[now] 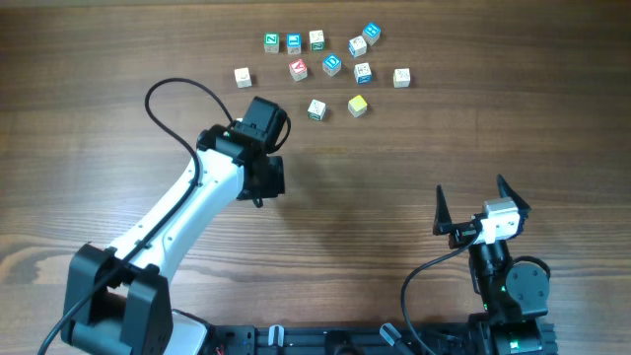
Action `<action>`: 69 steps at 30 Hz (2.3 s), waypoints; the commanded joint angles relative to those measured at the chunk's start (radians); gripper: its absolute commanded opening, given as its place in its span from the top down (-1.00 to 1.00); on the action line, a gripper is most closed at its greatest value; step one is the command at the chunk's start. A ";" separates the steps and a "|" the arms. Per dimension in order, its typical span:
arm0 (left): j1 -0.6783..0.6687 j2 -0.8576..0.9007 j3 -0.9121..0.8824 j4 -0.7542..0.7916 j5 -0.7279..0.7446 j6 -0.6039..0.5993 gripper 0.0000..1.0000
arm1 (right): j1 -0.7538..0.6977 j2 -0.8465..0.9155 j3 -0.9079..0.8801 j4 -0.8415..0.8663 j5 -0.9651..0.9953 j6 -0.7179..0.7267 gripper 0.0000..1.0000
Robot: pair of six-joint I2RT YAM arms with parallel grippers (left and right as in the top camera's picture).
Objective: Form a horizontal line
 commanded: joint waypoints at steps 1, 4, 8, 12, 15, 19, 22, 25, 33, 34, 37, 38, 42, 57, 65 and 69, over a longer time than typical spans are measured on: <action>0.003 0.002 -0.080 0.080 -0.051 -0.015 0.42 | -0.004 -0.004 -0.001 0.002 -0.013 -0.005 -0.99; 0.003 0.006 -0.130 0.134 -0.051 -0.015 0.42 | -0.004 -0.004 -0.001 0.002 -0.013 -0.006 -0.99; 0.003 0.006 -0.172 0.188 -0.051 -0.015 0.42 | -0.004 -0.004 -0.001 0.002 -0.013 -0.005 -1.00; 0.003 0.006 -0.200 0.249 -0.051 -0.016 0.42 | -0.004 -0.004 -0.001 0.002 -0.013 -0.005 -0.99; 0.003 0.006 -0.203 0.259 -0.051 -0.016 0.43 | -0.004 -0.004 -0.001 0.002 -0.013 -0.005 -0.99; 0.003 0.006 -0.203 0.259 -0.055 -0.015 0.39 | -0.004 -0.004 -0.001 0.002 -0.013 -0.005 -0.99; 0.003 0.006 -0.203 0.261 -0.055 -0.016 0.41 | -0.004 -0.004 -0.001 0.002 -0.013 -0.005 -0.99; 0.003 0.006 -0.203 0.263 -0.054 -0.015 0.43 | -0.004 -0.004 -0.001 0.002 -0.013 -0.005 -0.99; 0.003 0.006 -0.203 0.264 -0.055 -0.003 0.44 | -0.004 -0.004 -0.001 0.002 -0.013 -0.005 -0.99; 0.003 0.006 -0.203 0.267 -0.055 0.025 0.44 | -0.004 -0.004 -0.001 0.002 -0.013 -0.005 -0.99; 0.003 0.006 -0.203 0.279 -0.081 0.060 0.42 | -0.004 -0.004 -0.001 0.002 -0.013 -0.005 -0.99; 0.003 0.006 -0.203 0.282 -0.080 0.059 0.42 | -0.004 -0.004 -0.001 0.002 -0.013 -0.005 -0.99; 0.003 0.006 -0.204 0.282 -0.080 0.060 0.42 | -0.004 -0.004 -0.001 0.002 -0.013 -0.005 -1.00; 0.003 0.006 -0.241 0.311 -0.077 0.037 0.42 | -0.004 -0.004 -0.001 0.002 -0.013 -0.005 -0.99; 0.003 0.006 -0.270 0.356 -0.077 0.037 0.42 | -0.004 -0.004 -0.001 0.002 -0.013 -0.005 -1.00; 0.003 0.006 -0.270 0.364 -0.077 0.037 0.40 | -0.004 -0.004 -0.001 0.002 -0.013 -0.005 -1.00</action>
